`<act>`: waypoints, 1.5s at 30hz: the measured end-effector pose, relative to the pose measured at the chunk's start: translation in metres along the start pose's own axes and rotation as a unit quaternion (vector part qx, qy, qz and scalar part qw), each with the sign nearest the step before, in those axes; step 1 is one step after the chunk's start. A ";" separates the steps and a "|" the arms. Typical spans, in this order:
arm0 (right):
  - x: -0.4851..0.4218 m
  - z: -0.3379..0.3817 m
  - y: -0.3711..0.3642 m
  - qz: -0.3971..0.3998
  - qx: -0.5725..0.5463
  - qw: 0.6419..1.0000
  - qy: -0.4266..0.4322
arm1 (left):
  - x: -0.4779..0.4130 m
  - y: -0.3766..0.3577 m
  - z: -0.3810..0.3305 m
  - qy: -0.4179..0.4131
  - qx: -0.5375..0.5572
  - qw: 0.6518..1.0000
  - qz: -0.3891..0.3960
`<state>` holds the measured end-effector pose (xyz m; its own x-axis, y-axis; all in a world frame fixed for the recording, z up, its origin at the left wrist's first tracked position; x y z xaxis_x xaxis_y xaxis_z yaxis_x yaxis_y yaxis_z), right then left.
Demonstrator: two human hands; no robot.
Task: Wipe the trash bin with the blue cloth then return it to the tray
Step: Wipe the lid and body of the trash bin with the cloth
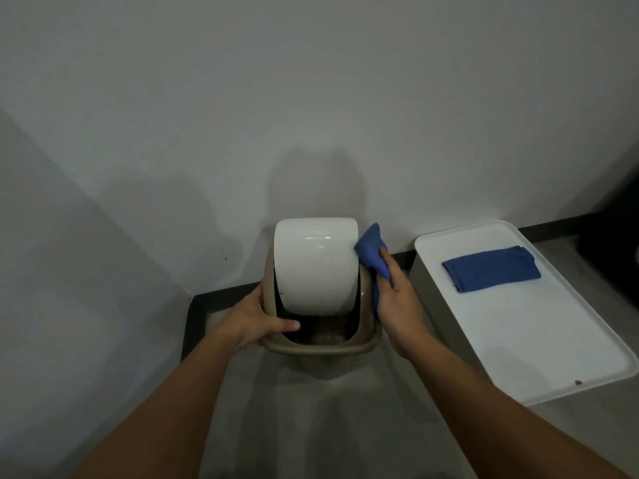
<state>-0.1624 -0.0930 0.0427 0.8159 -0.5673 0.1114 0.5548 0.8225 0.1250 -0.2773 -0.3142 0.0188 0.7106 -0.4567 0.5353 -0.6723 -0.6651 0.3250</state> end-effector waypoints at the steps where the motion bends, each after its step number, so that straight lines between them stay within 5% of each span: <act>1: 0.004 0.000 -0.001 -0.013 0.005 1.000 -0.003 | 0.000 0.000 0.000 0.004 -0.008 1.000 -0.002; 13: 0.080 -0.011 -0.028 -0.152 0.003 0.987 -0.055 | 0.005 0.006 0.002 0.042 -0.028 0.998 -0.036; 34: 0.055 -0.017 -0.055 -0.148 0.010 0.988 -0.047 | 0.035 -0.096 -0.012 0.004 0.077 0.952 -0.295; 38: 0.050 -0.013 -0.046 -0.134 -0.018 0.990 -0.047 | 0.045 -0.111 -0.015 -0.007 0.048 0.962 -0.269; 45: 0.031 0.016 -0.007 -0.161 -0.079 0.983 0.024 | 0.033 -0.024 -0.038 -0.067 0.056 0.946 -0.313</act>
<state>-0.1437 -0.1166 0.0613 0.5981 -0.8002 0.0446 0.8012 0.5983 -0.0095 -0.2457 -0.2902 0.0582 0.9869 -0.0190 0.1604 -0.0913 -0.8847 0.4571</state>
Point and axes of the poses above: each hand's wrist, its own x-axis away from the middle knuckle, its own y-axis out of the back of the hand, z = x × y, the point moved 4 cm from there along -x, towards the middle knuckle, and after that the axes turned 1 degree about z, right-handed, at the moved point
